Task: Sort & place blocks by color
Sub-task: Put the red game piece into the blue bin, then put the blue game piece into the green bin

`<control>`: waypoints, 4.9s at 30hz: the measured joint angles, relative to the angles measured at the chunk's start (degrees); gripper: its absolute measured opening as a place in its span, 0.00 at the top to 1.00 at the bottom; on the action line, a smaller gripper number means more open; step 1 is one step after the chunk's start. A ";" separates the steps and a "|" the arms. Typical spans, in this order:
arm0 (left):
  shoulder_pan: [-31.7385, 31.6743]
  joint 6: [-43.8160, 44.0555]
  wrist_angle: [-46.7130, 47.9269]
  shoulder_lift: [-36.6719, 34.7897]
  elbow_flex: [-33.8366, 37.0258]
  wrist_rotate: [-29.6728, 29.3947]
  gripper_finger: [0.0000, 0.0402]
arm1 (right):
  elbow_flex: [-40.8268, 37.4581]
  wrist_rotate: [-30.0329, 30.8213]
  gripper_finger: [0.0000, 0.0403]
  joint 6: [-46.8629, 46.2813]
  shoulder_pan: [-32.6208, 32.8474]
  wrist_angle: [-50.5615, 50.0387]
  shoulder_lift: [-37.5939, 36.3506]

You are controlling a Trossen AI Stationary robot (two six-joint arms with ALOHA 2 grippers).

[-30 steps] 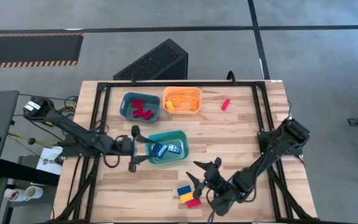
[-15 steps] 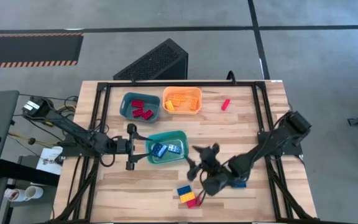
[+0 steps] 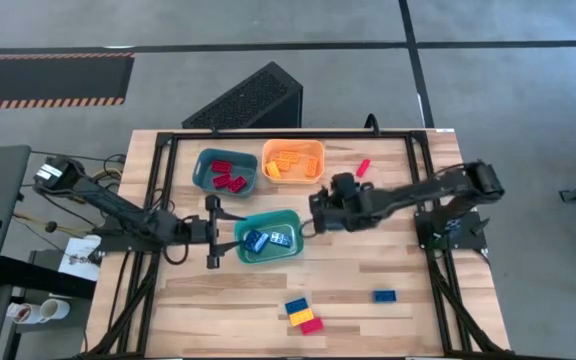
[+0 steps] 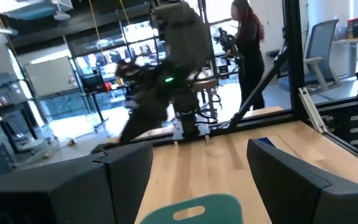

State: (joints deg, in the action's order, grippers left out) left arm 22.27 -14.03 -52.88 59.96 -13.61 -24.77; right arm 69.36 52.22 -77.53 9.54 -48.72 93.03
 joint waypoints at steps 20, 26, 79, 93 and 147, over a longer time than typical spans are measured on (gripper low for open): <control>-2.37 6.60 0.42 -0.13 0.00 10.44 0.37 | -5.71 -16.40 0.31 9.28 -30.03 -7.11 1.12; -2.37 7.31 -0.45 -0.13 0.00 11.62 0.37 | -14.16 -22.50 0.32 9.06 -35.79 3.21 0.69; -2.37 8.22 -0.72 -4.21 0.00 13.61 0.37 | -26.93 -23.75 0.68 10.23 -16.41 26.60 -11.27; -4.99 8.86 14.36 -32.90 6.65 10.68 0.37 | -11.45 -21.29 0.67 25.08 -10.49 54.55 -6.73; -4.95 16.71 18.42 -44.76 10.08 16.44 0.37 | 38.73 -32.06 0.30 35.77 3.35 -8.10 14.46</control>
State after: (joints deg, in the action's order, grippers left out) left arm 17.32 2.68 -34.46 15.20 -3.53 -8.33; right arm 108.09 20.16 -41.77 12.89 -56.83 107.49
